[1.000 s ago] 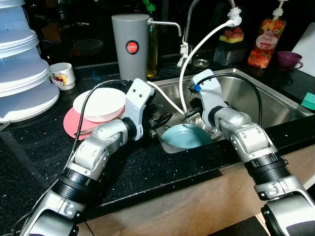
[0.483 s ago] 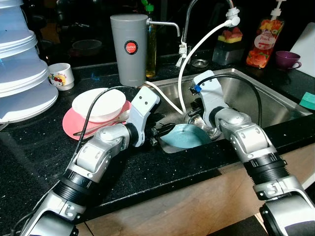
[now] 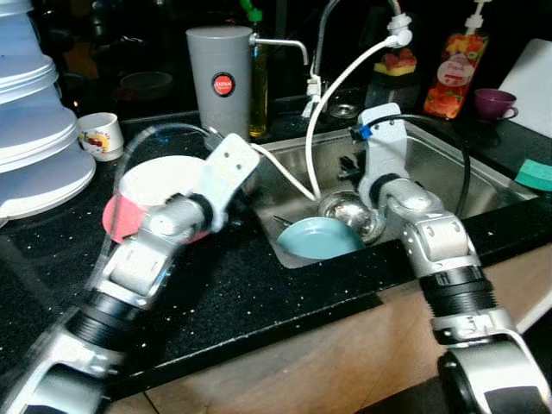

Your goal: Kitchen organization

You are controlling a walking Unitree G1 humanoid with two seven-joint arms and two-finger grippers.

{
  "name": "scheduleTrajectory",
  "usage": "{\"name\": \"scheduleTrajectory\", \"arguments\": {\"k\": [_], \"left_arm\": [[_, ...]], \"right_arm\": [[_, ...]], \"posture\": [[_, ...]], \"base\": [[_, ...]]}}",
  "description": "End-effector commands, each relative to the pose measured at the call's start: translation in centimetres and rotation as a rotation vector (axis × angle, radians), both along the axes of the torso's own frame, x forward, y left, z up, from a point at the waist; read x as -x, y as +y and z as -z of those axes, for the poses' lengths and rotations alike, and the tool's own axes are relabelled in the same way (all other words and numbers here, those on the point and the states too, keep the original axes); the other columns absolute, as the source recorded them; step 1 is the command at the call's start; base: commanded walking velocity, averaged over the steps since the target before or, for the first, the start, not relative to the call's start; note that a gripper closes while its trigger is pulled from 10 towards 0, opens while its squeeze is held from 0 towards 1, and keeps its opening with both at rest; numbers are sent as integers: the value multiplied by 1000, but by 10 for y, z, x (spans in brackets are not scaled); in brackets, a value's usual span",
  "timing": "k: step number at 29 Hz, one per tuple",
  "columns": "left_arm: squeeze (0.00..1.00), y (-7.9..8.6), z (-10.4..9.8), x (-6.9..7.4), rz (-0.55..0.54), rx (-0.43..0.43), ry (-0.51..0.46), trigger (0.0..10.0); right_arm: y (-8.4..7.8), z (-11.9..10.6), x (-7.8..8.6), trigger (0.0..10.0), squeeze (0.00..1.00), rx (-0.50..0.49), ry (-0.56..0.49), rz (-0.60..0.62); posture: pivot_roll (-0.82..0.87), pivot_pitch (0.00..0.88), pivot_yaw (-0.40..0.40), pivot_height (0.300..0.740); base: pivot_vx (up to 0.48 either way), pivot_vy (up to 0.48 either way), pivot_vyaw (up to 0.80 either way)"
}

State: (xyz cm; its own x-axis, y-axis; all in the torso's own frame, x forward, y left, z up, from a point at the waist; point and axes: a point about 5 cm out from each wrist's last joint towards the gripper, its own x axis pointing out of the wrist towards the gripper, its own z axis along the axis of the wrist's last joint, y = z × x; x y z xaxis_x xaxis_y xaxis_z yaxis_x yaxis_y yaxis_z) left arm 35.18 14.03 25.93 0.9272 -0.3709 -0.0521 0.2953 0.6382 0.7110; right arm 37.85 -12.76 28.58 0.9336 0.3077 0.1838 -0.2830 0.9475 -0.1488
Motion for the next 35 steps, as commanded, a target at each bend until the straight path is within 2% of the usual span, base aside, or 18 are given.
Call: {"name": "scheduleTrajectory", "arguments": {"k": [1, 2, 3, 7, 8, 11, 14, 16, 21, 22, 24, 25, 35], "left_arm": [[682, 7, 8, 1, -37, -88, 10, 10000], [682, 11, 9, 1, -48, -106, 8, 10000], [1000, 13, 10, 2, -58, -123, 4, 10000], [1000, 17, 10, 2, -91, -164, -19, 10000], [0, 18, 10, 2, -103, -170, -21, 10000], [0, 20, 12, 1, -128, -179, -13, 10000], [0, 24, 18, 1, -158, -155, 39, 10000], [0, 27, 22, 0, -183, -183, 70, 10000], [0, 29, 29, 1, -205, -161, 134, 10000], [0, 30, 30, 1, -208, -151, 142, 1686], [0, 30, 30, 1, -209, -150, 141, 1686], [0, 29, 29, 1, -207, -142, 135, 0], [0, 28, 15, -1, -212, -114, 78, 0]], "right_arm": [[11, 2, 3, 10000, 0, -8, -12, -47], [13, 3, 3, 10000, 0, -10, -12, -55], [16, 3, 3, 10000, 0, -15, -13, -67], [21, 2, 5, 10000, 0, -24, -20, -90], [23, 2, 5, 10000, 0, -27, -22, -98], [25, 1, 7, 10000, 0, -28, -26, -113], [27, 1, 9, 10000, 0, -24, -29, -128], [27, 1, 10, 10000, 0, -21, -29, -133], [27, 1, 10, 10000, 0, -17, -30, -137], [28, 0, 10, 10000, 0, -18, -31, -138], [28, 0, 10, 10000, 0, -19, -31, -139], [28, 0, 10, 10000, 0, -19, -32, -140], [27, -1, 9, 10000, 0, -30, -23, -128]], "posture": [[-25, 15, 29, 740], [-25, 15, 29, 740], [-23, 15, 29, 740], [-22, 16, 29, 740], [-23, 17, 32, 740], [-27, 19, 34, 740], [-29, 19, 34, 740], [-29, 20, 33, 740], [-29, 22, 32, 740], [-29, 22, 31, 740], [-29, 22, 31, 740], [-29, 23, 32, 740], [-32, 25, 32, 740]], "base": [[0, 0, 0], [0, 0, 0], [0, 0, 0], [0, 0, 0], [0, 0, 0], [0, 0, 0], [0, 0, 0], [0, 0, 0], [0, 0, 0], [0, 0, 0], [0, 0, 0], [0, 0, 0], [0, 0, 0]]}}
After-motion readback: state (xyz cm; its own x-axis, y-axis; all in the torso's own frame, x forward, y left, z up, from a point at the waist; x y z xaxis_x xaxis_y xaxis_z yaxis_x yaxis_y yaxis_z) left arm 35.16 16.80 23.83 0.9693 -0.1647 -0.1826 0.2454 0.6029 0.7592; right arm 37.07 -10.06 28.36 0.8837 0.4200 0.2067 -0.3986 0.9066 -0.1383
